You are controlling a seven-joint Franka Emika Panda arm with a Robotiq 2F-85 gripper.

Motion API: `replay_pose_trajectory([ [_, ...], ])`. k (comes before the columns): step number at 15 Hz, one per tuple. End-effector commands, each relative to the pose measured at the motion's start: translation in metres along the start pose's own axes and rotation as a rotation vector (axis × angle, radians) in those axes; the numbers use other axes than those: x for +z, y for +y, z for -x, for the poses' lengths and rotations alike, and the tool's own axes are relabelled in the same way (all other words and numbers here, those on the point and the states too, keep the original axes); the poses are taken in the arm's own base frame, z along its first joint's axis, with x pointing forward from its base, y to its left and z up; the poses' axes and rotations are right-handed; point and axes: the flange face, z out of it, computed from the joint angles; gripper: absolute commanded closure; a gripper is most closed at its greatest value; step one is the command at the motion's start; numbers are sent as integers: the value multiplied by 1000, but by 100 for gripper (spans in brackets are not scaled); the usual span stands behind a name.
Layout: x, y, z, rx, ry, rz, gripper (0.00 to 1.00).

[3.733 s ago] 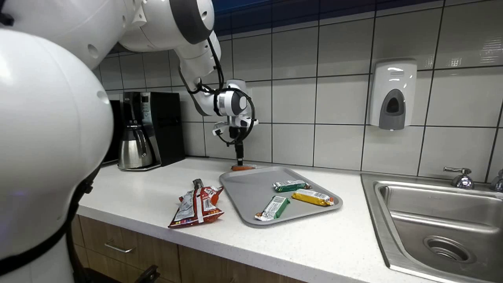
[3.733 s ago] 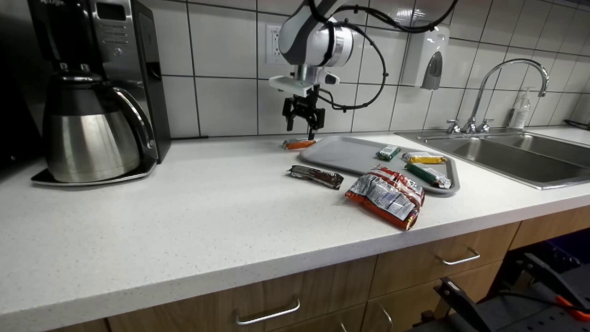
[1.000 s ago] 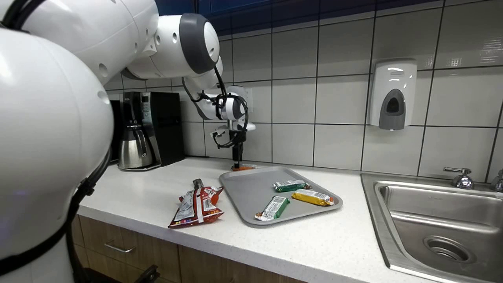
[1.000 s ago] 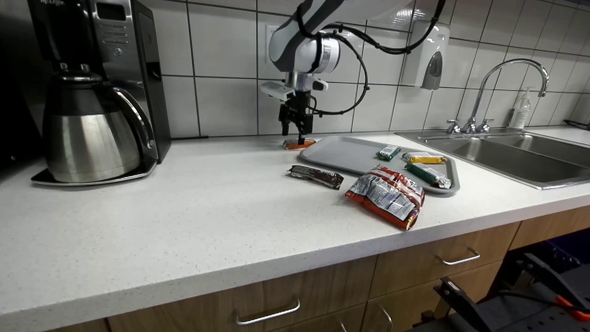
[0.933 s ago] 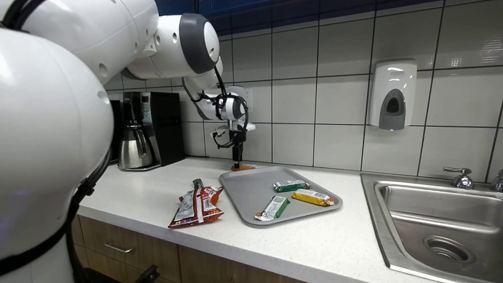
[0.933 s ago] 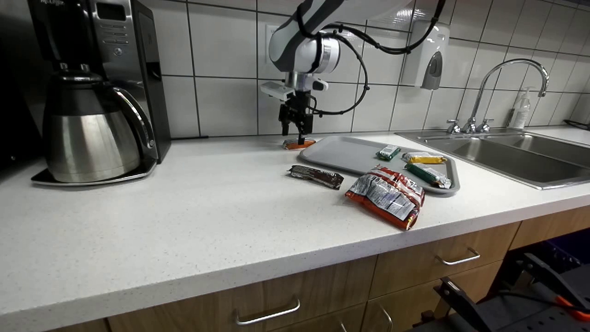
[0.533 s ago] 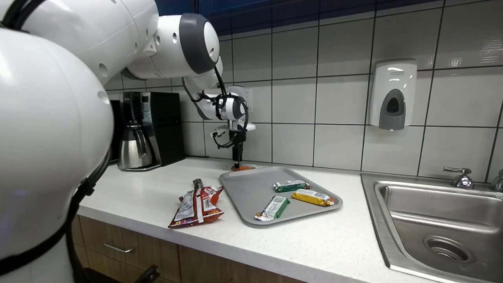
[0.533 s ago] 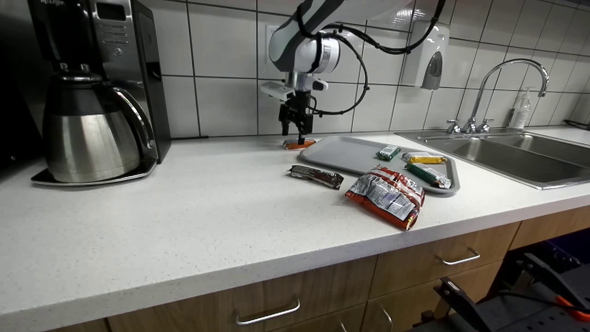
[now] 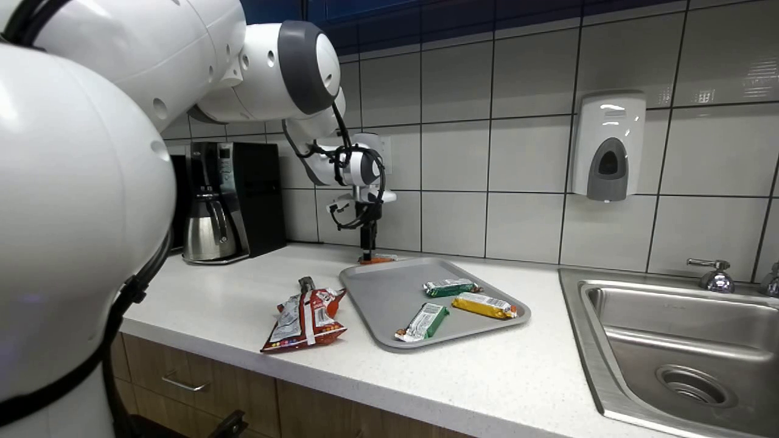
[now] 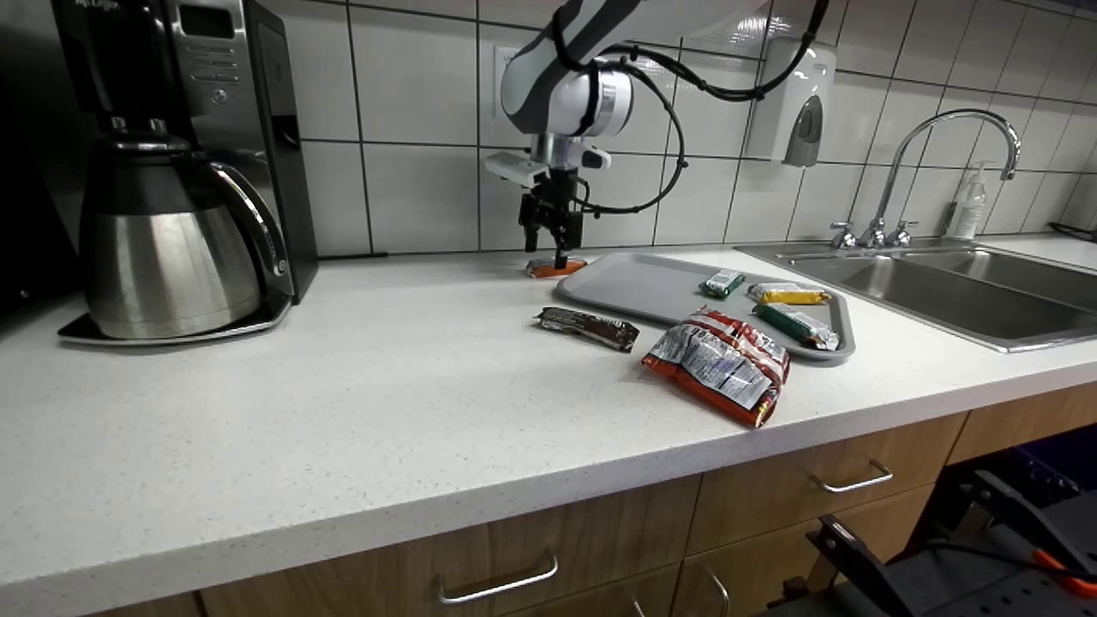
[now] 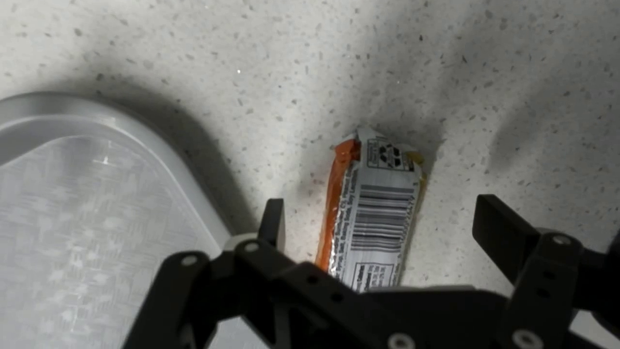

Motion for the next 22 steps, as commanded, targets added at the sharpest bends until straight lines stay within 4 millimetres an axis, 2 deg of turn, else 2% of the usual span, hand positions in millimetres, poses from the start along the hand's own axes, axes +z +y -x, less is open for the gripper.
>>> replay_pose_trajectory([
  [1, -2, -2, -2, 15, 4, -5, 0],
  [10, 11, -1, -10, 51, 13, 11, 0],
  [22, 1, -4, -15, 64, 18, -3, 0],
])
